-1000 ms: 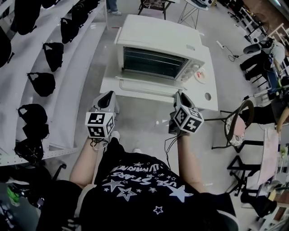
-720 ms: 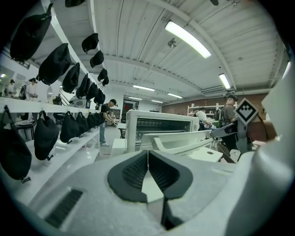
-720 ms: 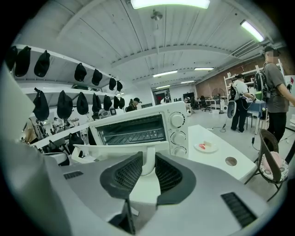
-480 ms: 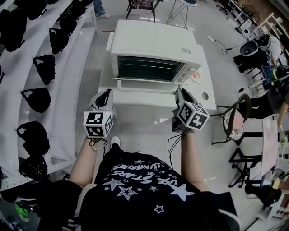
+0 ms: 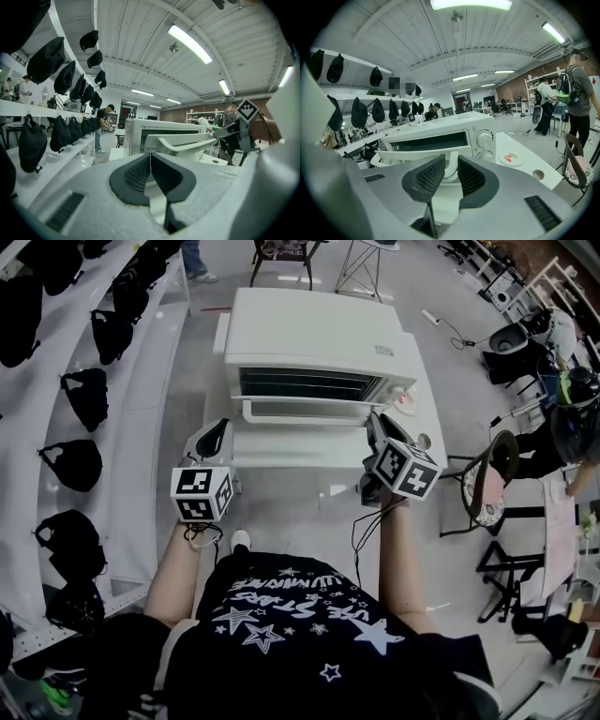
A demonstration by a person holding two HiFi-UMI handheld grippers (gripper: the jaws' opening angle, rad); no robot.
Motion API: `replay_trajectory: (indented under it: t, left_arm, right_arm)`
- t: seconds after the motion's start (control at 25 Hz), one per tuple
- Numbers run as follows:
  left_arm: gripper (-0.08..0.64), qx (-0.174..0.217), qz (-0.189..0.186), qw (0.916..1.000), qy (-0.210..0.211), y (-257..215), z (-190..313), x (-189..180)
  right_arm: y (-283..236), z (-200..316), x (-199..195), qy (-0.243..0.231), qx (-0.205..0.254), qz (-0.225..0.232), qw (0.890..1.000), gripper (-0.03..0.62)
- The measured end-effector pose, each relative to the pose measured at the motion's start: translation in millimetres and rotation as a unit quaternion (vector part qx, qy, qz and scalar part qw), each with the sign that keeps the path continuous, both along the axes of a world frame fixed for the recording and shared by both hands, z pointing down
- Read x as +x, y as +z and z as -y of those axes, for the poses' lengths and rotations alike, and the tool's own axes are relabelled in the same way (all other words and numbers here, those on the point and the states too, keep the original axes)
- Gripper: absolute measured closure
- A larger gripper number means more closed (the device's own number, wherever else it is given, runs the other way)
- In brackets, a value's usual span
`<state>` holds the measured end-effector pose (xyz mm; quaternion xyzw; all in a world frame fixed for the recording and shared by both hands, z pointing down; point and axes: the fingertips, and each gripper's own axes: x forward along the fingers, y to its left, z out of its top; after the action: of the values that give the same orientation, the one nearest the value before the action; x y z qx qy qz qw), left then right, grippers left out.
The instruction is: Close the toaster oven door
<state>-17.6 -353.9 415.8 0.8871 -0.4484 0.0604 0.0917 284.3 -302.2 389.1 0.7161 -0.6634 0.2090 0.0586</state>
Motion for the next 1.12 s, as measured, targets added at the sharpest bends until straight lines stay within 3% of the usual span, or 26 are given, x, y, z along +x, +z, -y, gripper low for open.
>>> replay_trajectory:
  t: [1.12]
  left_arm:
    - [0.537, -0.002, -0.012, 0.9994, 0.032, -6, 55, 15]
  right_arm:
    - [-21, 53, 11, 0.018, 0.005, 0.007, 1.000, 0.505]
